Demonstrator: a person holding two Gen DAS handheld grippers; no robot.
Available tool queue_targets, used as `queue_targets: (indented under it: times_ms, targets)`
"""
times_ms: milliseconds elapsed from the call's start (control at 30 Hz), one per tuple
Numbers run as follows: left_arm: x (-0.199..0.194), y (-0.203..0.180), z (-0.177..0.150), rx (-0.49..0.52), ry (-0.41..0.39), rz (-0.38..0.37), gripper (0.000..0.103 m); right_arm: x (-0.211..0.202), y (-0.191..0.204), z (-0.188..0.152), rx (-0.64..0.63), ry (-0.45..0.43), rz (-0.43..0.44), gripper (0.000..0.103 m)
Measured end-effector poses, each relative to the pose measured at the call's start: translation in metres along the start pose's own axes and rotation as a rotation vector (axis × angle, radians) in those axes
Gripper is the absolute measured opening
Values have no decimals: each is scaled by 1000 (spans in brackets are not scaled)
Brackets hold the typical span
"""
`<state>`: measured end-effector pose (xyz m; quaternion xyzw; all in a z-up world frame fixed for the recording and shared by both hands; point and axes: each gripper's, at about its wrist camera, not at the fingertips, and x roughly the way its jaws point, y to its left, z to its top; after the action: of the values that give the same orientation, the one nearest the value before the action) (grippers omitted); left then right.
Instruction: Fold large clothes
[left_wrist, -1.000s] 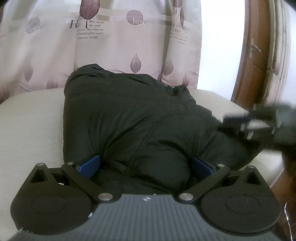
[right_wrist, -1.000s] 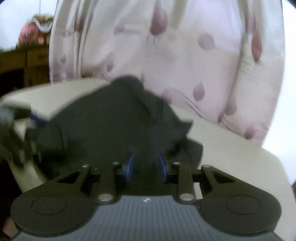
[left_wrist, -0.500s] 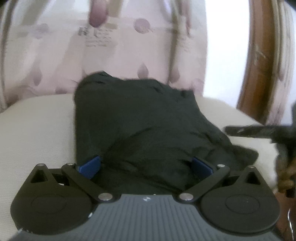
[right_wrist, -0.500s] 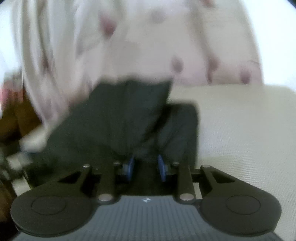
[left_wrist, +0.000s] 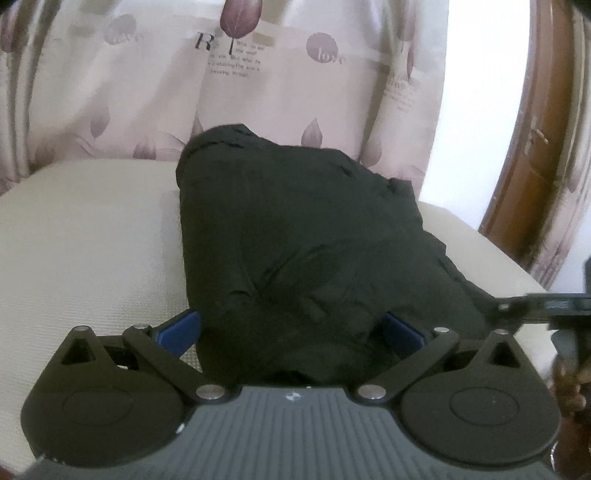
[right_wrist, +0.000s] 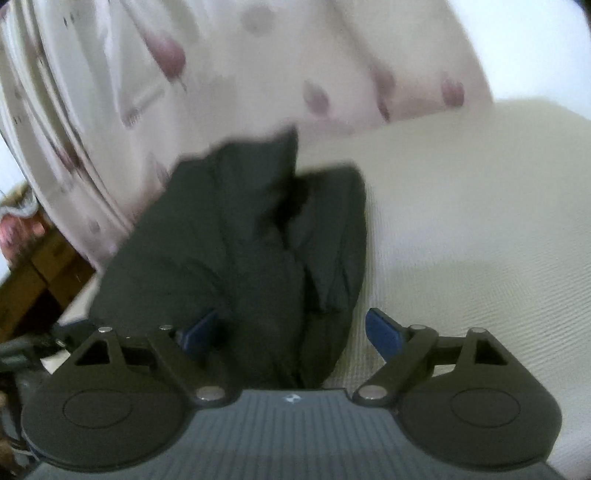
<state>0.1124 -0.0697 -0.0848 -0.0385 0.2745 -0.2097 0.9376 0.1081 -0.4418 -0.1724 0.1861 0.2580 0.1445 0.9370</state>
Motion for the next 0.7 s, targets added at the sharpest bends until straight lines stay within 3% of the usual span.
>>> queue_targets:
  times_ms: [67,100,133,233,433,533,600,667,700]
  targets:
    - [3,4,3,-11,13,-17,103,8,0,0,25,11,58,45]
    - [3,5,5,-15,15,-21,103,9,4,3,6,-4,52,35]
    - [3,4,7,-7,14,-18,103,6,9,6,-25,-27,46,31]
    - [7,3,7,11,17,-13,103,0,15,11,-72,-110,46,29]
    - [10,1,2,-1,25,-8,103,20,-9,-5,15,-81,81,30]
    - [11,4,2,-3,37,-14,103,14,-24,-11,115,-100,122,41]
    - [13,5,3,-9,45,-16,103,9,-24,-14,120,-109,94,66]
    - [14,7,3,-9,49,-16,103,8,-22,-13,117,-116,50,84]
    - [14,6,3,-5,51,-12,103,10,-23,-14,118,-107,49,84]
